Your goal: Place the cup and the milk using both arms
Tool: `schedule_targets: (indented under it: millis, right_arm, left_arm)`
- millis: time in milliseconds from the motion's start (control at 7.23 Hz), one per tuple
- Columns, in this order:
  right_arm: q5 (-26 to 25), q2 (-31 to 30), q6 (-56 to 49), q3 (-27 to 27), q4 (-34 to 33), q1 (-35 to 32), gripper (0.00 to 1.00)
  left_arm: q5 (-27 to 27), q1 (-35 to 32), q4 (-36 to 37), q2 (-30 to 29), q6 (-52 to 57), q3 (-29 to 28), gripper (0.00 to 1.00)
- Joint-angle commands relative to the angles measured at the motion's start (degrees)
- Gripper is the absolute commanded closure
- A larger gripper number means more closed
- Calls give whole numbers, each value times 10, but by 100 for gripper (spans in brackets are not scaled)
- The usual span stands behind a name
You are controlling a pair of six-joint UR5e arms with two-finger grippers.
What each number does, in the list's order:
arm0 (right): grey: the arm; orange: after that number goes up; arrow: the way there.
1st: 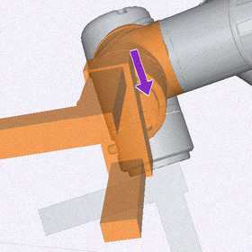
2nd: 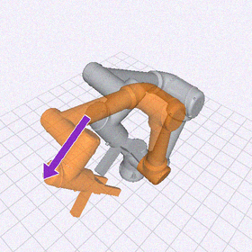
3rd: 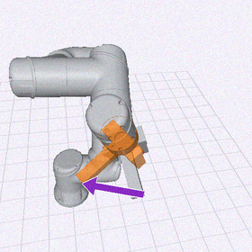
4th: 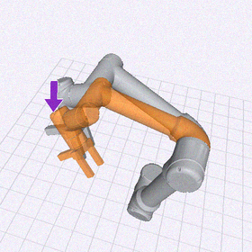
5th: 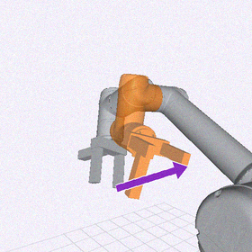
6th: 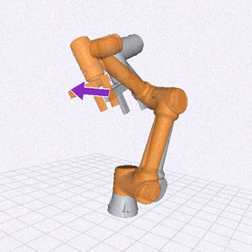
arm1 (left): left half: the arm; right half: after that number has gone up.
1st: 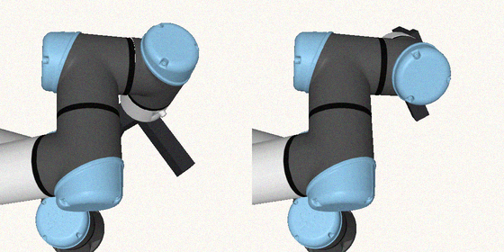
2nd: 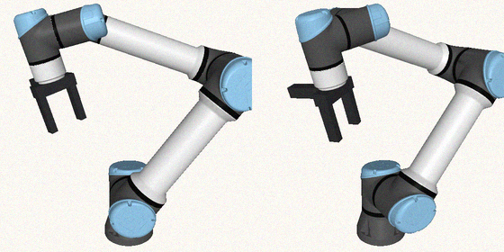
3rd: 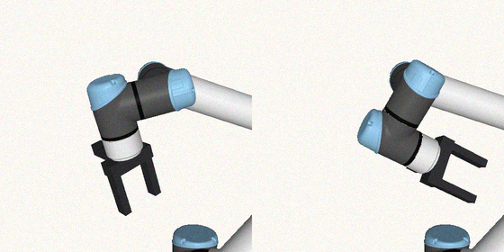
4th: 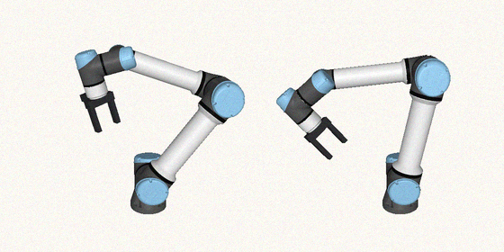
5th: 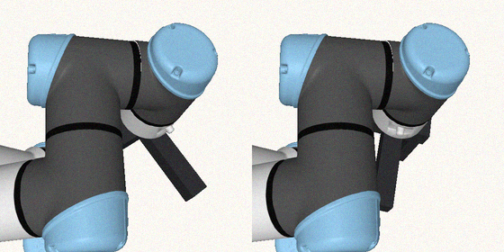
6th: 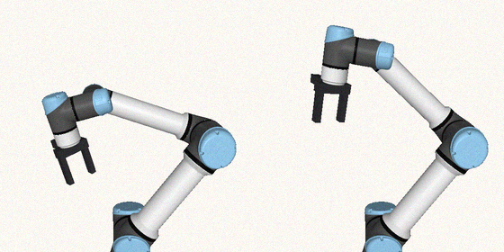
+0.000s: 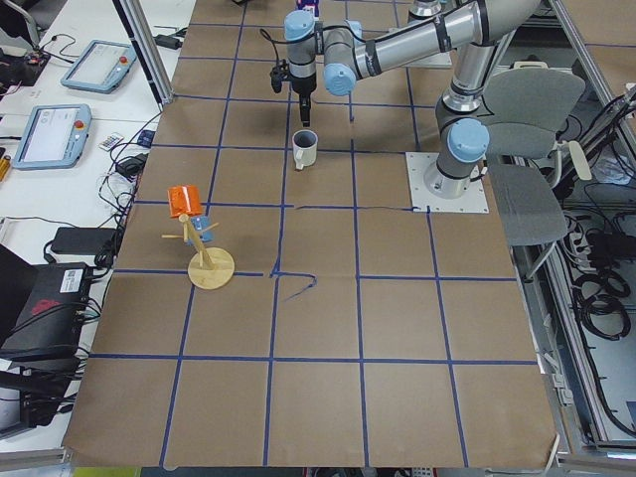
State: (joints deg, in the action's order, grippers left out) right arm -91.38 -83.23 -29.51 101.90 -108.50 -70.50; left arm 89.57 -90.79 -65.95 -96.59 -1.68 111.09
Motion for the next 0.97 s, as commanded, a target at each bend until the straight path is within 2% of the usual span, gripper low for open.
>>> schedule_targets:
  millis: [0, 138, 277, 553, 691, 830]
  right_arm:
    - [-5, 1, -6, 24, -1, 1, 0]
    - [-7, 1, -11, 29, 0, 4, 0]
    - [-7, 1, -11, 34, 1, 9, 0]
    - [-6, 1, -6, 36, 0, 10, 0]
    - [-5, 3, -7, 36, 0, 11, 6]
    - [-5, 3, -3, 37, 6, 11, 11]
  left_arm:
    - [2, 0, 57, -19, 7, 33, 0]
    - [2, 0, 83, -27, 16, 44, 0]
    - [2, 0, 90, -35, 16, 45, 15]
    - [2, 0, 91, -40, 19, 43, 64]
    - [3, 0, 91, -40, 27, 42, 88]
    - [3, 0, 91, -40, 32, 42, 100]
